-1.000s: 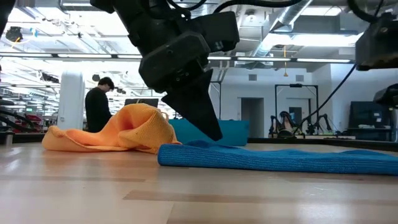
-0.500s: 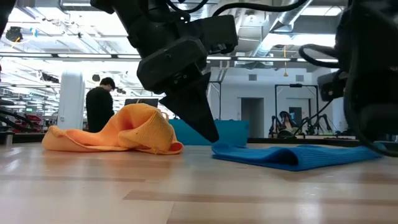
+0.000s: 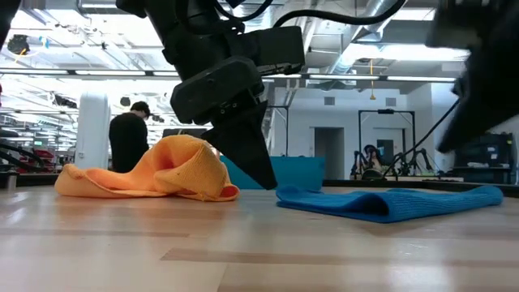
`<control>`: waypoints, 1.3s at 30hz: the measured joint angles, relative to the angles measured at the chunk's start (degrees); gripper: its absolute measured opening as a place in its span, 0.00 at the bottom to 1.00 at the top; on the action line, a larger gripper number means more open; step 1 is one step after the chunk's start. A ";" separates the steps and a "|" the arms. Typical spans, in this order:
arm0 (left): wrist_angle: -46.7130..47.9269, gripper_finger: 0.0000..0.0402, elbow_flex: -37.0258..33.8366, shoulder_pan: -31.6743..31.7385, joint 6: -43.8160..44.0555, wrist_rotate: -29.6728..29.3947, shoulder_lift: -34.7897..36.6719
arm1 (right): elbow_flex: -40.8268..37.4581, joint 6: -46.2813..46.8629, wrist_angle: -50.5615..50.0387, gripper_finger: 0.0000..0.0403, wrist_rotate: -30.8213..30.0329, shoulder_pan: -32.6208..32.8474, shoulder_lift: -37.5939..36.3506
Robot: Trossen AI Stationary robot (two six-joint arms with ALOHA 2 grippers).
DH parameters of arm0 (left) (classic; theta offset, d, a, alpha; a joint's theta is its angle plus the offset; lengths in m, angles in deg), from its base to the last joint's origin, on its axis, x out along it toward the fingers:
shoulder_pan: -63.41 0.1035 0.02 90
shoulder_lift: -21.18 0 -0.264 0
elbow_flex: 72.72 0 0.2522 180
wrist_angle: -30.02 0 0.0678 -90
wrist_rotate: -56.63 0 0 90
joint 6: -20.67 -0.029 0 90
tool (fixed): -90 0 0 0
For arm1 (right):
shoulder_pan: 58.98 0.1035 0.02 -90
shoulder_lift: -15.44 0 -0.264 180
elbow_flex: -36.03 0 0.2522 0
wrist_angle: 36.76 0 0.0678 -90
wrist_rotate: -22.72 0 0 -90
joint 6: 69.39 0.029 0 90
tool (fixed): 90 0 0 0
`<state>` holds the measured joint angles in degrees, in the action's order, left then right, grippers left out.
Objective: Roll microfiber towels into tight, uniform cylinder then place into a basket
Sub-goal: Fold the blue microfiber towel
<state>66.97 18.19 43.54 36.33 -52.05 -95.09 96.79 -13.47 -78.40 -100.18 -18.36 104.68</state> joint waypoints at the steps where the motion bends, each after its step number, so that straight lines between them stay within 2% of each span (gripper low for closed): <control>1: 0.02 0.23 0.00 0.06 0.03 -0.02 0.00 | 0.02 -2.57 4.39 0.04 0.03 -0.06 0.77; 6: 0.37 0.23 -0.06 0.29 0.39 -0.02 0.00 | 0.02 -14.36 20.53 0.05 2.28 -1.10 4.92; 10: 0.42 0.23 -0.11 0.19 0.38 0.00 0.00 | 0.15 -17.71 27.47 0.04 5.60 -3.05 8.54; 16: 0.45 0.23 -0.11 0.37 -1.88 0.01 0.00 | 0.05 -17.42 28.67 0.04 6.00 -5.32 13.34; 22: 0.45 0.23 -0.15 0.74 -5.40 0.03 0.00 | 0.24 -13.35 29.27 0.05 12.44 -5.61 15.78; 26: 0.22 0.23 -0.17 1.19 -8.64 0.29 0.00 | 0.26 -12.89 28.87 0.04 13.28 -3.76 15.80; 30: -0.18 0.23 -0.17 2.03 -13.66 2.05 0.00 | 0.28 -12.82 28.23 0.05 18.60 -1.39 15.13; 32: -0.53 0.23 -0.17 2.40 -14.31 3.51 0.00 | 0.27 -12.44 27.85 0.05 20.79 0.16 14.72; 39: -6.27 0.23 -0.22 1.91 -13.80 6.99 0.00 | -0.15 -13.01 24.22 0.05 21.85 3.45 10.31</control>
<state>60.69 17.97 45.45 22.54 -45.06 -95.09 96.64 -26.48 -54.18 -78.33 -14.91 114.99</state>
